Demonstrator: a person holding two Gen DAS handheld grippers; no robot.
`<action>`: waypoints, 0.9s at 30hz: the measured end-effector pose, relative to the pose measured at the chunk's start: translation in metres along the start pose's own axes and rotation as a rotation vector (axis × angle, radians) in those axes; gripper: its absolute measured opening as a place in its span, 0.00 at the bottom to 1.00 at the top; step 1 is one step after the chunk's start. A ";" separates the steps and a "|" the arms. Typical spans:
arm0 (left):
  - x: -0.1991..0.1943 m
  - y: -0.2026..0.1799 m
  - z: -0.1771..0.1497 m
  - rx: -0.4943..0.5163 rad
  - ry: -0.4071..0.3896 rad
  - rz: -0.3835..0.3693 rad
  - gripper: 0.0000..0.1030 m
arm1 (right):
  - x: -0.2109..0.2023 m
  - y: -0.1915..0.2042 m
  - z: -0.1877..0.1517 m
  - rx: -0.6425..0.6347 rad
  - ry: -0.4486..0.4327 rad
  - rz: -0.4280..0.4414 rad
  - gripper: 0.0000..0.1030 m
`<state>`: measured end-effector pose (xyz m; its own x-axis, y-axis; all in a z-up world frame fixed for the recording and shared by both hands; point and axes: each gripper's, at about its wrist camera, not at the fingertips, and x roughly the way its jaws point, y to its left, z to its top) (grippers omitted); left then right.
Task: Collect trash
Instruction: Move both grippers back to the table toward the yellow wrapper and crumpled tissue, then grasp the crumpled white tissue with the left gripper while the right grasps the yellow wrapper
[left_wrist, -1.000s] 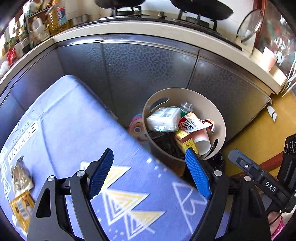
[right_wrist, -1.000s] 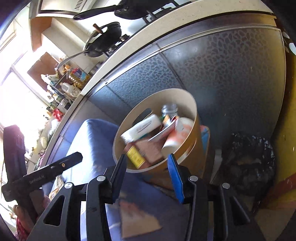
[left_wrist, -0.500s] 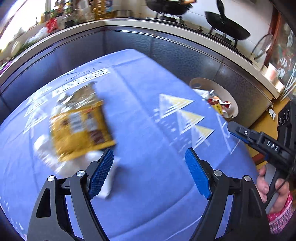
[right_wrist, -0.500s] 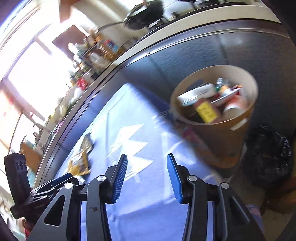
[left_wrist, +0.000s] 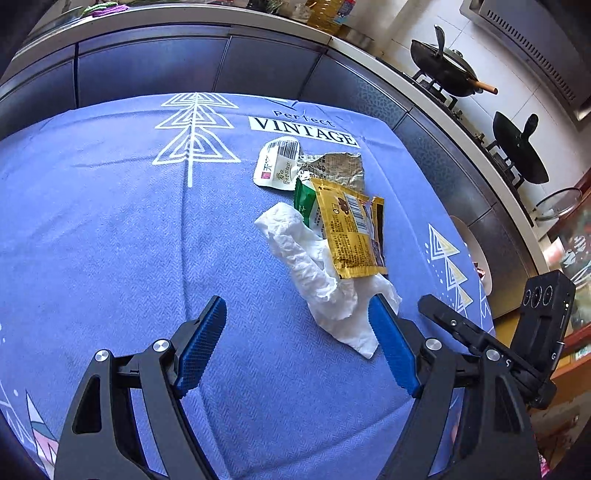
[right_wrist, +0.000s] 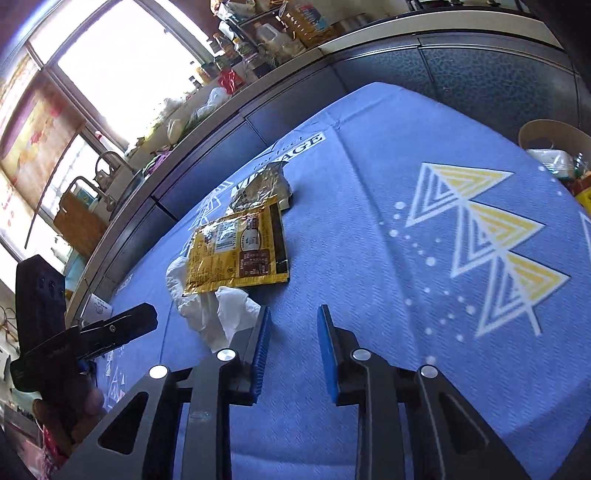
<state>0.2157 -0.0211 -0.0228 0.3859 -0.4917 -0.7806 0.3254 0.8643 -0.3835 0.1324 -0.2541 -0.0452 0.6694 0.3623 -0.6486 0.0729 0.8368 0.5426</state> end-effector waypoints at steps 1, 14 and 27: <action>0.004 0.001 0.002 -0.002 0.006 0.001 0.76 | 0.007 0.004 0.003 -0.009 0.009 -0.001 0.22; 0.016 0.016 -0.005 -0.046 0.028 -0.053 0.05 | 0.014 0.013 0.022 -0.026 -0.011 -0.007 0.41; -0.041 0.088 -0.047 -0.131 0.001 0.102 0.09 | 0.052 0.022 0.034 0.051 0.034 0.117 0.58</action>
<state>0.1881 0.0803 -0.0477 0.4108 -0.4004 -0.8191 0.1686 0.9163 -0.3634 0.1941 -0.2310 -0.0484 0.6502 0.4706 -0.5965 0.0341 0.7662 0.6417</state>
